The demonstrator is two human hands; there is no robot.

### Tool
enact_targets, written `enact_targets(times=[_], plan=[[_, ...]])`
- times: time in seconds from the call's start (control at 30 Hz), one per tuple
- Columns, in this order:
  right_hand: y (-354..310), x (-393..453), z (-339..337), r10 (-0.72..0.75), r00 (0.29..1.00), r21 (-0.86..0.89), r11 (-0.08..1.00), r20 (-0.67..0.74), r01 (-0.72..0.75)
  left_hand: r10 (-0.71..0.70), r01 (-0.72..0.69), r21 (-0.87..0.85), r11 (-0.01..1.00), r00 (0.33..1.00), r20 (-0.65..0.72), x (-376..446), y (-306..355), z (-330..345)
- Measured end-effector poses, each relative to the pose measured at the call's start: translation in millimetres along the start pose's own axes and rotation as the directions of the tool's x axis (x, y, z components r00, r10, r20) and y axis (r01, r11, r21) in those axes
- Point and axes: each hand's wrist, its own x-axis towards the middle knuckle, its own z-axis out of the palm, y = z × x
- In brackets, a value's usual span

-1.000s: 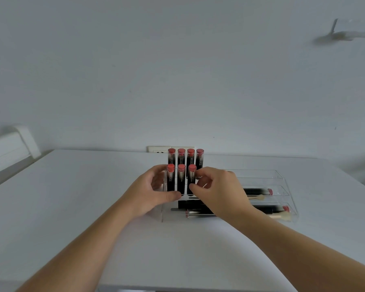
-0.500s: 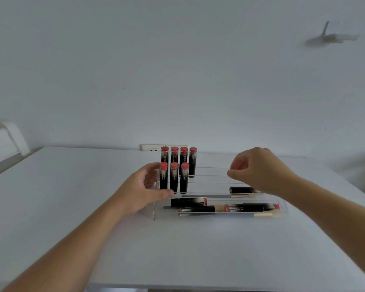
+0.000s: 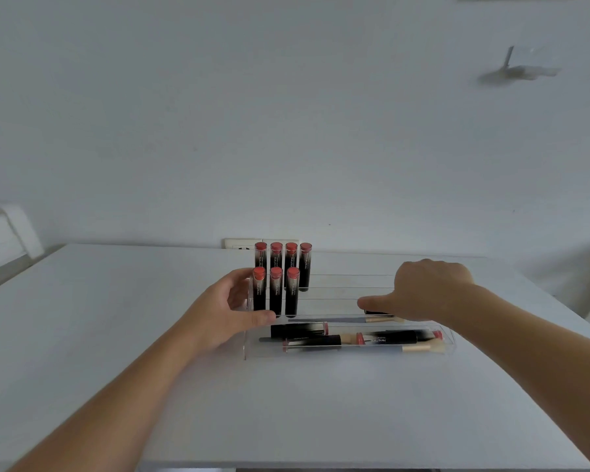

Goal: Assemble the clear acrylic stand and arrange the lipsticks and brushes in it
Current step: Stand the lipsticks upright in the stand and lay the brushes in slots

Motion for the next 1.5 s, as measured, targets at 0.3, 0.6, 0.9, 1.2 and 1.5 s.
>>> enact_targets(times=[0.3,0.6,0.9,1.2,1.5], plan=[[1,0,5,-0.001,1.0,0.008,1.0,-0.01,0.001,-0.007,0.007,0.007,1.0,1.0,-0.006,0,1,-1],[13,1,1,-0.03,0.989,0.05,0.998,0.144,0.023,-0.004,0.004,0.002,1.0,1.0,-0.007,-1,1,1],[27,-2,-7,-0.158,0.945,0.253,0.964,0.287,0.084,0.002,-0.002,0.01,1.0,1.0,-0.014,0,2,1],[24,-4,9,-0.103,0.938,0.46,0.885,0.33,-0.064,-0.008,0.008,0.02,1.0,1.0,-0.016,3,-5,0],[34,-2,16,-0.109,0.955,0.731,0.669,0.277,-0.135,-0.002,0.002,0.009,1.0,1.0,-0.01,4,-7,0]])
